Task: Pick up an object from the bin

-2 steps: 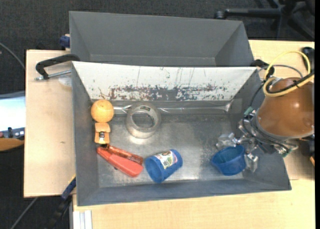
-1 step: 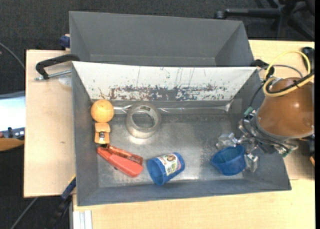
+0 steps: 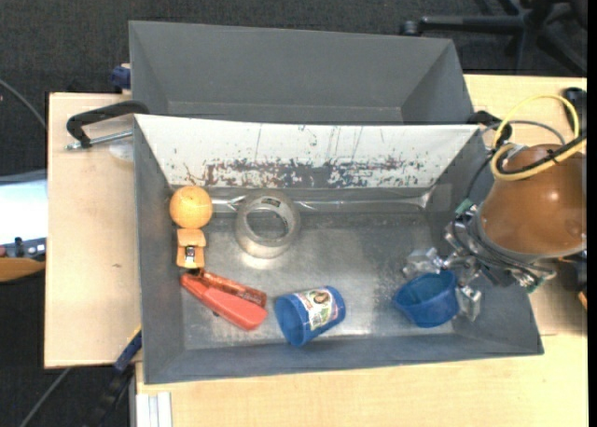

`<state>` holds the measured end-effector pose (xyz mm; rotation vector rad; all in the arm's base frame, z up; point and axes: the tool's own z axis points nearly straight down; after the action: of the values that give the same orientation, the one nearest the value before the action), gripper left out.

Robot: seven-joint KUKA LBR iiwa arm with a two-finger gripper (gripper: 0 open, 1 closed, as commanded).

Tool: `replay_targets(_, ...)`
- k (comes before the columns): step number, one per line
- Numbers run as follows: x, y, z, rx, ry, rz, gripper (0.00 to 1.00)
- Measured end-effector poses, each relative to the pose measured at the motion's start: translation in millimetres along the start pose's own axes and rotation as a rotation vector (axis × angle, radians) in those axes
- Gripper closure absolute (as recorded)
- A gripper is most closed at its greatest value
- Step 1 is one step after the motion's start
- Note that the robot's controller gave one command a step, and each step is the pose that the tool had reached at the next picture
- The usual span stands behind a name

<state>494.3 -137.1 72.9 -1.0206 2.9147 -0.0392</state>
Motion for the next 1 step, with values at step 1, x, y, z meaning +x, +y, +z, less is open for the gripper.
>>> replay_targets(1, 0.4, 1.8, -11.4, -0.006, 0.003, 0.000, 1.00)
